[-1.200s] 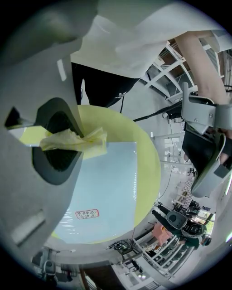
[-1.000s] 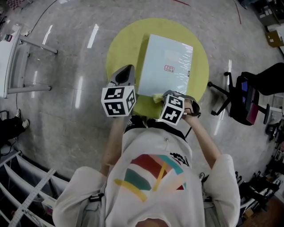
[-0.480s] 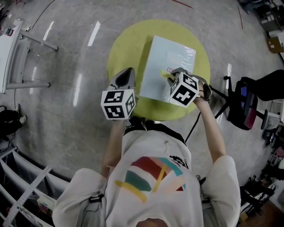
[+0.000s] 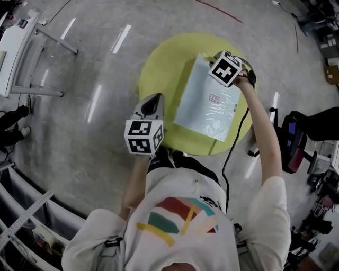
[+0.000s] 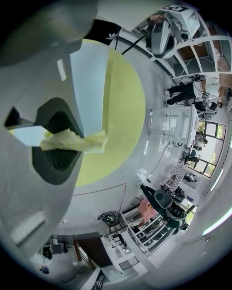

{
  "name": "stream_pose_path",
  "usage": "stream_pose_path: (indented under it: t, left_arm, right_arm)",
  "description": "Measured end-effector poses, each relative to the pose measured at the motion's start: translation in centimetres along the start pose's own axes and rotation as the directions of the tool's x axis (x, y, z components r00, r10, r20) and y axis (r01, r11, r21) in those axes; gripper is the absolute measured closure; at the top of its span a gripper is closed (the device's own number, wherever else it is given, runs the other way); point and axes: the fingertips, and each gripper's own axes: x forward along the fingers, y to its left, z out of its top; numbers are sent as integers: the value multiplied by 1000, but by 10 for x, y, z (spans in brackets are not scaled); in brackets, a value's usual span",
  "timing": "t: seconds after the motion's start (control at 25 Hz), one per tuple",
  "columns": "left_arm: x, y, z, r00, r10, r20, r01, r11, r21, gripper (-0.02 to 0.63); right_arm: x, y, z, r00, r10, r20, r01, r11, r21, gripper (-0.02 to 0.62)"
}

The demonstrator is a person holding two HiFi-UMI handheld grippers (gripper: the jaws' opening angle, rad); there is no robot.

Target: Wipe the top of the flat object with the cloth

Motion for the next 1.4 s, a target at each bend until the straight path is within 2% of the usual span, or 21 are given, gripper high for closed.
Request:
stream_pose_path:
  t: [0.32,0.48,0.72,0.88,1.04,1.4]
  left_arm:
    - [-14,23,-4,998,60,11,-59,998,-33,592]
    - [-22,34,-5,997,81,20,-80,996,-50,592]
    - [-26,37,-6,996,82,28,-80,995,-61,592]
    - [-27,32,-2,997,69,41,-67,996,-55,592]
    - [-28,29,4,996,66,54,-63,997,-54,592]
    - [-32,24,15,995,44,87,-41,998,-43,592]
  right_arm:
    - [44,-24,1,997,-7,-83,7,1000,8,569]
    - [53,-21,7,996,22,-83,-21,1000,12,569]
    - [53,-15,5,994,22,-110,-20,1000,23,569]
    - [51,-2,1,992,56,-111,-49,997,67,569]
    - [42,21,-6,989,82,-123,-75,996,56,569]
    - [27,78,3,991,107,-85,-112,992,-60,569]
